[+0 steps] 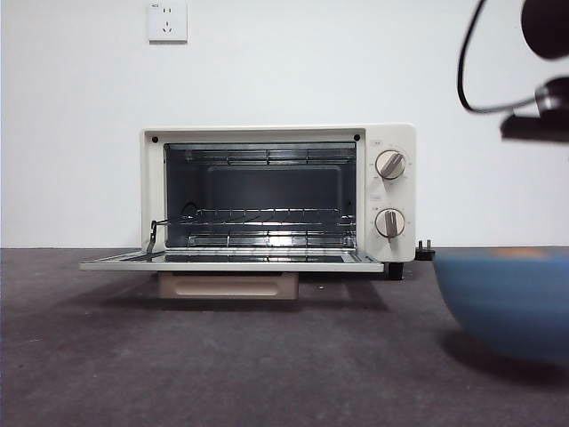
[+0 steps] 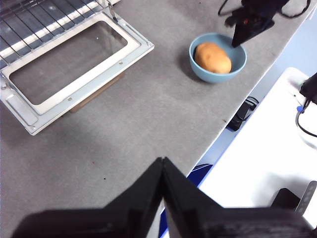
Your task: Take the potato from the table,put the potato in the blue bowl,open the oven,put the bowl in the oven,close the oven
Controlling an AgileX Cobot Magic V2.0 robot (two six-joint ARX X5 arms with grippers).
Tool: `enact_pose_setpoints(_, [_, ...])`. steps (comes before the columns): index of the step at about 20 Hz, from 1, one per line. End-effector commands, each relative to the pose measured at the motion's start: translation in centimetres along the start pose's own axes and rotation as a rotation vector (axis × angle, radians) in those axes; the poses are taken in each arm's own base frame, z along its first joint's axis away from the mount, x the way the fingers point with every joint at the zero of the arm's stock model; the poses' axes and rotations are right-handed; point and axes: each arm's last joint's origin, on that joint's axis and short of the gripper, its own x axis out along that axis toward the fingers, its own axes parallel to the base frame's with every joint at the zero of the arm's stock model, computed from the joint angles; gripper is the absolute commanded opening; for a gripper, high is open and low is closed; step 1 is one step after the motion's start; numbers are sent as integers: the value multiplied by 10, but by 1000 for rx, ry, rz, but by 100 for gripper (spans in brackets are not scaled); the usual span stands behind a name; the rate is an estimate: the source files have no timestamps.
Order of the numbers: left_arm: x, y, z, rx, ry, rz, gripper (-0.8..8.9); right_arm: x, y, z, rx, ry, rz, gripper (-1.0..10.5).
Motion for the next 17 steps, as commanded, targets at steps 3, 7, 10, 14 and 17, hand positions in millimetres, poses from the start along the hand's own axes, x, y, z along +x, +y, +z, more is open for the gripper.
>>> enact_pose_setpoints(3, [0, 0, -1, 1, 0, -4, -6, -37, 35, 13, 0, -96, 89, -15])
enact_pose_setpoints(7, [0, -1, -1, -14, -1, -4, -6, -48, 81, 38, -28, -117, 125, -15])
enact_pose_setpoints(10, [-1, -1, -2, -13, -3, -3, -6, -51, 117, 58, -30, -129, 155, -15])
enact_pose_setpoints(14, [-1, 0, -2, -9, -2, 7, -6, -46, 157, 86, 61, -158, 203, -15])
enact_pose_setpoints(17, [-1, 0, -2, -9, -2, 7, -6, -40, 179, 102, 119, -159, 215, -15])
